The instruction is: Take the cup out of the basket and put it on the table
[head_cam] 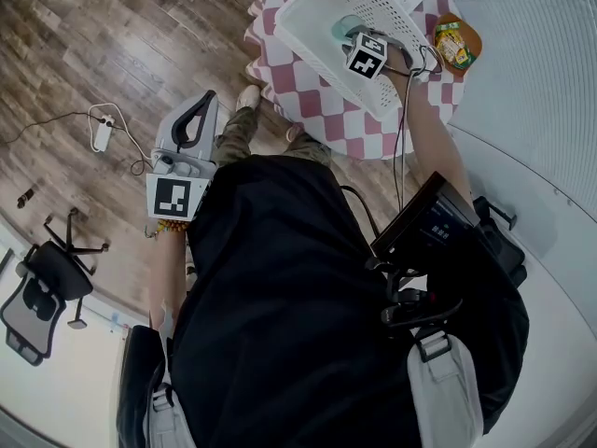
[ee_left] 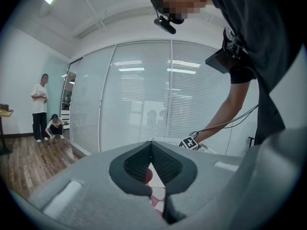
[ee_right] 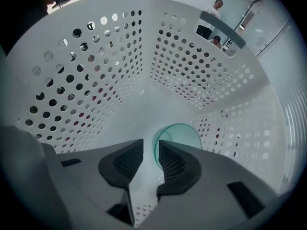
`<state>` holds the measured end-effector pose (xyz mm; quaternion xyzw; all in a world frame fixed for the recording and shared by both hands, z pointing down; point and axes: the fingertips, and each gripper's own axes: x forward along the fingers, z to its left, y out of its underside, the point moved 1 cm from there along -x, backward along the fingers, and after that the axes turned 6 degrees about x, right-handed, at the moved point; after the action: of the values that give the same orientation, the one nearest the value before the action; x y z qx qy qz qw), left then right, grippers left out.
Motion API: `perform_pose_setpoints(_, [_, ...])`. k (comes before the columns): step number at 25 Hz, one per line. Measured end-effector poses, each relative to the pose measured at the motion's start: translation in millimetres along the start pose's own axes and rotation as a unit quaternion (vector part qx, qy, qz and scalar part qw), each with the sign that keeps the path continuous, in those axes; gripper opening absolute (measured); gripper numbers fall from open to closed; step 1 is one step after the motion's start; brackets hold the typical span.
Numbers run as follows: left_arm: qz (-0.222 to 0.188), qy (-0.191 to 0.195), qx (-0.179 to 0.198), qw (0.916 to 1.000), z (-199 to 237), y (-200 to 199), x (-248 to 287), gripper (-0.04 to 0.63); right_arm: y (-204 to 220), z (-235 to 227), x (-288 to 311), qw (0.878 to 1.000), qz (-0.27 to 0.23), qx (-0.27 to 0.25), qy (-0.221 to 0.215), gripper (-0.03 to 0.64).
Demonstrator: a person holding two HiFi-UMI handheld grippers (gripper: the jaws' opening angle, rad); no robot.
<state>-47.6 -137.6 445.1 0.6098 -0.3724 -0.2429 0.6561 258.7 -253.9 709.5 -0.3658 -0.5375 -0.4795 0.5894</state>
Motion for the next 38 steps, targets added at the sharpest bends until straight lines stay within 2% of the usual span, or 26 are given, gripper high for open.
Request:
perform_pose_setpoints(13, [0.002,0.001,0.006,1.0,-1.7,0.3,0.0,-0.002,0.6,-0.3,4.0,1.0,-0.004,0.013,0.001,0.08])
perform_pose_setpoints(19, [0.003,0.002,0.007,1.0,-2.2,1.3,-0.2,-0.002,1.2,-2.0,4.6,1.0,-0.007,0.015,0.012,0.04])
perform_pose_setpoints(38, [0.002,0.016,0.012,0.9998,-5.7,2.2,7.0,-0.002,7.6,0.9,3.9,1.0,0.001,0.027,0.012,0.037])
